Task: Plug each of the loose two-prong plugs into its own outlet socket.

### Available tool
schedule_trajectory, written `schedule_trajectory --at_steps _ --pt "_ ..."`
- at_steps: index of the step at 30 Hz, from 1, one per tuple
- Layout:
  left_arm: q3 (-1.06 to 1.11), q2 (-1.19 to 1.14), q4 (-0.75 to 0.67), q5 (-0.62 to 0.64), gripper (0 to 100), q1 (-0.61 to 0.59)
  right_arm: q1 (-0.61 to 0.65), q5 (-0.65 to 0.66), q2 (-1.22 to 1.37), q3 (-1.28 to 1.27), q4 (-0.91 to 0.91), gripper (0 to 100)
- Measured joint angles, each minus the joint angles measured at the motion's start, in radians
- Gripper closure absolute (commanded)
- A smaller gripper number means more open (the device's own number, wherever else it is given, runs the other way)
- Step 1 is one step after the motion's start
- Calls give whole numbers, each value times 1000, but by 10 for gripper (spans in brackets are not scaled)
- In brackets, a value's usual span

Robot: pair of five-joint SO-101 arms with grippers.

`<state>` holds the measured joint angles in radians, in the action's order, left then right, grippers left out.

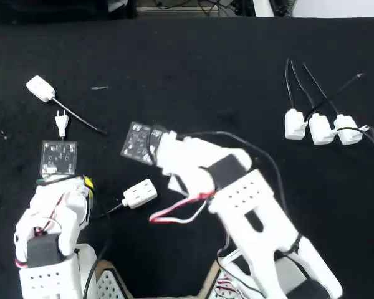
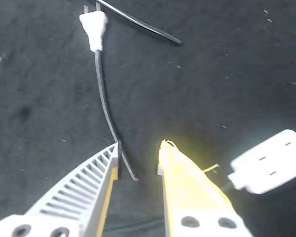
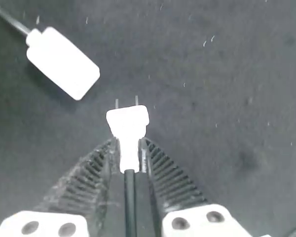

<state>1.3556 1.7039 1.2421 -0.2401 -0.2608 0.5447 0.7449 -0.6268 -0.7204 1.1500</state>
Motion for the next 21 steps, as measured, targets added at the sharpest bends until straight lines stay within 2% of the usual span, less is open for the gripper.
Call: schedule_trajectory --at_steps 4,9,16,21 --pt "-94 -140 -51 71 860 32 43 -75 -31 -78 -132 988" --pt "-144 -284 -161 169 862 150 75 -187 -32 -130 -288 988" --pt "-149 -327 -261 325 862 250 176 -330 -32 -186 -408 988" --pt "-149 -327 -279 358 862 255 218 -393 -32 -192 -434 988"
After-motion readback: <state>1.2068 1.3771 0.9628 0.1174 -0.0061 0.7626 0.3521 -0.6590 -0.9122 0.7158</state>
